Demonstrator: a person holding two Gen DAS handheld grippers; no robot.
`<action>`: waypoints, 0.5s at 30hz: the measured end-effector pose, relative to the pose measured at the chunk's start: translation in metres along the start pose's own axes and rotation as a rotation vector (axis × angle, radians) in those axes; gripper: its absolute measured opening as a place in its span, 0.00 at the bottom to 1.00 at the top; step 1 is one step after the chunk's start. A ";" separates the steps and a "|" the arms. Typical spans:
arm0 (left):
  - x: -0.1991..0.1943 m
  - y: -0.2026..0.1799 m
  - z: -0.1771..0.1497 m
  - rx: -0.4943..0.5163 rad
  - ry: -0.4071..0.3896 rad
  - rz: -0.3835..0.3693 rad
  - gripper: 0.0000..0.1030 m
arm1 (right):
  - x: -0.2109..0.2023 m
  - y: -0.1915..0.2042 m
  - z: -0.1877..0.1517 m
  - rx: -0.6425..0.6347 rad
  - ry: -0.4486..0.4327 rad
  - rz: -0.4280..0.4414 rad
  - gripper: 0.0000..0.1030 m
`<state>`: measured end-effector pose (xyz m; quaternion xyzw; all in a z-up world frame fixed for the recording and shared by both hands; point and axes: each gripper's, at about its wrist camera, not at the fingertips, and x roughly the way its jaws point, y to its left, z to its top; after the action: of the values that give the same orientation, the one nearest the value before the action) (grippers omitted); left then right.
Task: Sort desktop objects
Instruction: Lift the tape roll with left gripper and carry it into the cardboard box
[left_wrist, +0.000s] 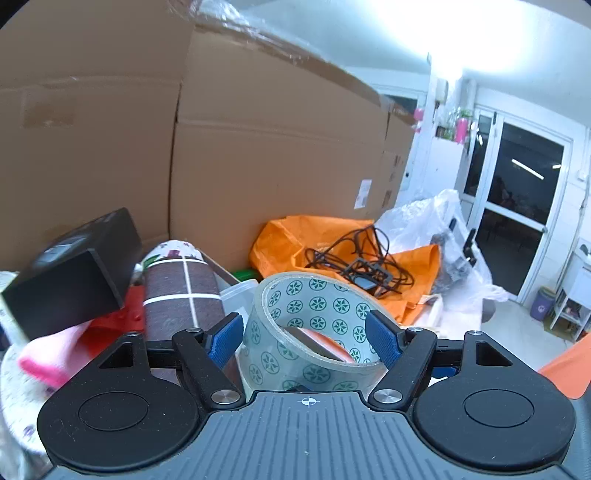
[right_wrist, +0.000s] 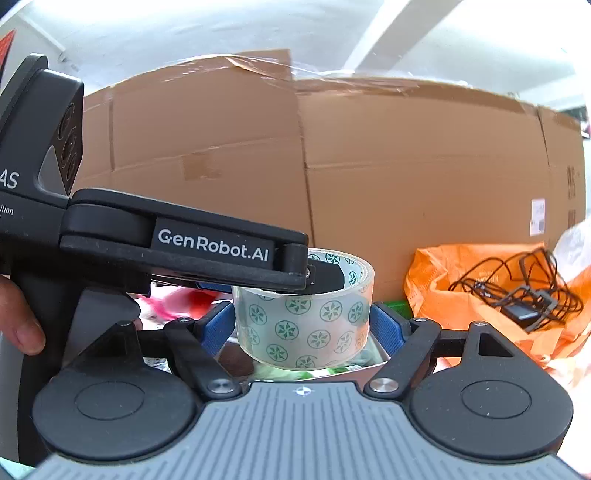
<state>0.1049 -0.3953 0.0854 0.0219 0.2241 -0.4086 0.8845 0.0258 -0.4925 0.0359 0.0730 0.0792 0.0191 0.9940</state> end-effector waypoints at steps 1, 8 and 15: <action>0.006 0.000 0.001 0.003 0.005 0.004 0.80 | 0.003 -0.004 -0.001 0.010 -0.002 0.003 0.81; 0.035 0.007 0.004 0.035 0.031 0.047 0.81 | 0.035 -0.026 -0.014 0.097 0.026 0.050 0.81; 0.039 0.003 -0.002 0.090 0.017 0.048 0.87 | 0.044 -0.024 -0.023 0.040 0.052 0.031 0.81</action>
<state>0.1288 -0.4211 0.0672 0.0706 0.2125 -0.3966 0.8903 0.0659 -0.5112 0.0029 0.0933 0.1043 0.0349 0.9895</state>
